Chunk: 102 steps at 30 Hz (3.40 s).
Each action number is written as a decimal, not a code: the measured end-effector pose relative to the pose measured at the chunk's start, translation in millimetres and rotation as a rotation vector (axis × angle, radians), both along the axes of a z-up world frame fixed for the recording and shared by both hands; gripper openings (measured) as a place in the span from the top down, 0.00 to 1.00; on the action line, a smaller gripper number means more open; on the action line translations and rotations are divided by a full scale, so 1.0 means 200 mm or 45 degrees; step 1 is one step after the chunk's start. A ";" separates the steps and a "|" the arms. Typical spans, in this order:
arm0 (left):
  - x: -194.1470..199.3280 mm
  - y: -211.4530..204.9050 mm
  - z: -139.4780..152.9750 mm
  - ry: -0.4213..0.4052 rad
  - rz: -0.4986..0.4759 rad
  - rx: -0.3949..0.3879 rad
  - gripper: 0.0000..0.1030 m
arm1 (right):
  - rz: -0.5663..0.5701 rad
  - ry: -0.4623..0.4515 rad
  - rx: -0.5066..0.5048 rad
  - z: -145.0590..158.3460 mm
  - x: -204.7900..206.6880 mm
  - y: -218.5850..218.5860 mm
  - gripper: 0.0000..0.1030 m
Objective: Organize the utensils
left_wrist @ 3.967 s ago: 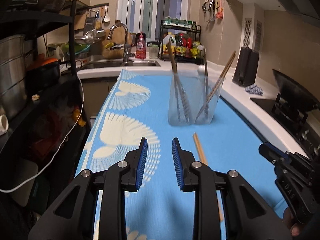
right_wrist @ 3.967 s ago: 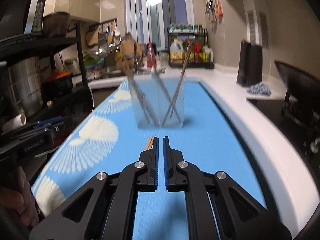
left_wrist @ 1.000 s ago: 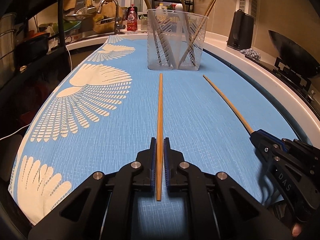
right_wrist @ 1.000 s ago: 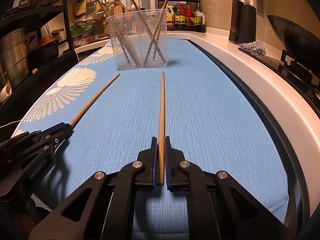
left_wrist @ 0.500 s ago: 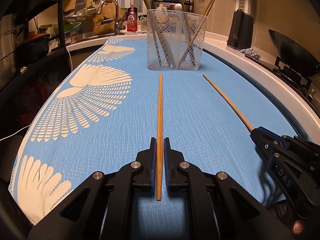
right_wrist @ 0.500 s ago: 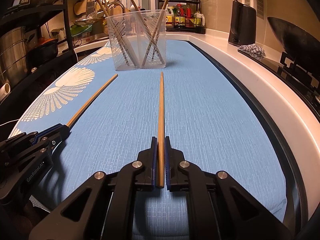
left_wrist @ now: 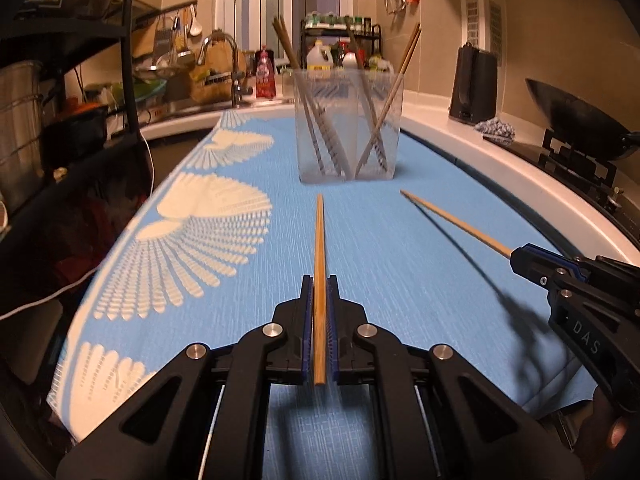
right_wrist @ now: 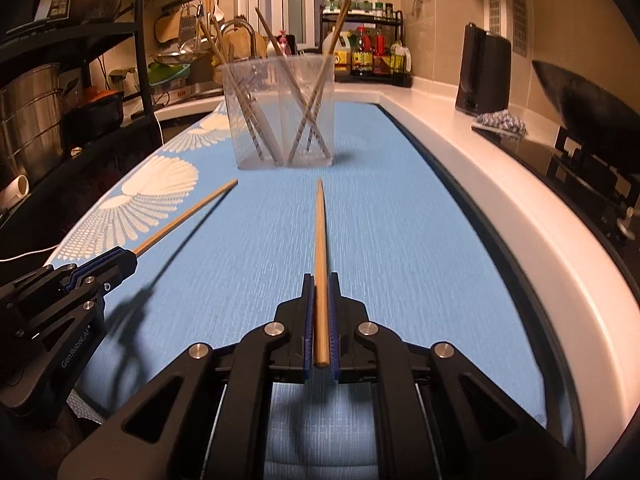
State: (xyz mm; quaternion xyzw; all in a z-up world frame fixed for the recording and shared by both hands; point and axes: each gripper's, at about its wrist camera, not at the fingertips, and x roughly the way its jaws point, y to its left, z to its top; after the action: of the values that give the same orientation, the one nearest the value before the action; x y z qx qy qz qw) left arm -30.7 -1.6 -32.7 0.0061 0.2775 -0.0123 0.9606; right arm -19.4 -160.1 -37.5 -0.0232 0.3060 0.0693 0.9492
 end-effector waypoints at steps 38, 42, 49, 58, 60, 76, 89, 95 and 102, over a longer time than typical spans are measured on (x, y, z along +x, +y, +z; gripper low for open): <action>0.31 0.19 0.77 -0.020 -0.166 -0.199 0.94 | 0.172 -0.211 0.092 0.86 0.27 0.00 0.94; 0.45 0.24 0.94 -0.021 -0.190 -0.259 0.94 | 0.208 -0.250 0.134 1.06 0.40 0.00 0.94; 0.71 0.23 1.25 -0.137 -0.207 -0.241 0.94 | 0.236 -0.373 0.119 1.39 0.65 0.05 0.94; 1.10 0.16 1.12 -0.090 -0.209 -0.208 0.94 | 0.213 -0.306 0.089 1.25 1.01 0.13 0.94; 1.18 0.15 1.04 -0.050 -0.233 -0.217 0.94 | 0.214 -0.274 0.087 1.17 1.06 0.14 0.94; 0.84 0.21 1.13 -0.240 -0.228 -0.189 0.36 | 0.171 -0.309 0.065 1.11 0.84 0.04 0.44; 0.50 0.14 0.46 -0.119 0.047 -0.162 0.07 | -0.054 -0.373 -0.021 0.64 0.43 -0.10 0.11; 0.51 0.12 0.29 -0.047 0.063 -0.135 0.07 | -0.092 -0.289 -0.028 0.45 0.47 -0.13 0.08; 0.52 0.11 0.21 -0.035 0.084 -0.165 0.07 | -0.109 -0.151 -0.002 0.33 0.54 -0.15 0.07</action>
State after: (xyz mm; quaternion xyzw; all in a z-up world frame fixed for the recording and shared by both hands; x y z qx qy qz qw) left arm 72.8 20.2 9.6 -0.0650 0.2629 0.0014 0.9626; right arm 87.8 -189.6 27.8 -0.0151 0.2500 0.0271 0.9677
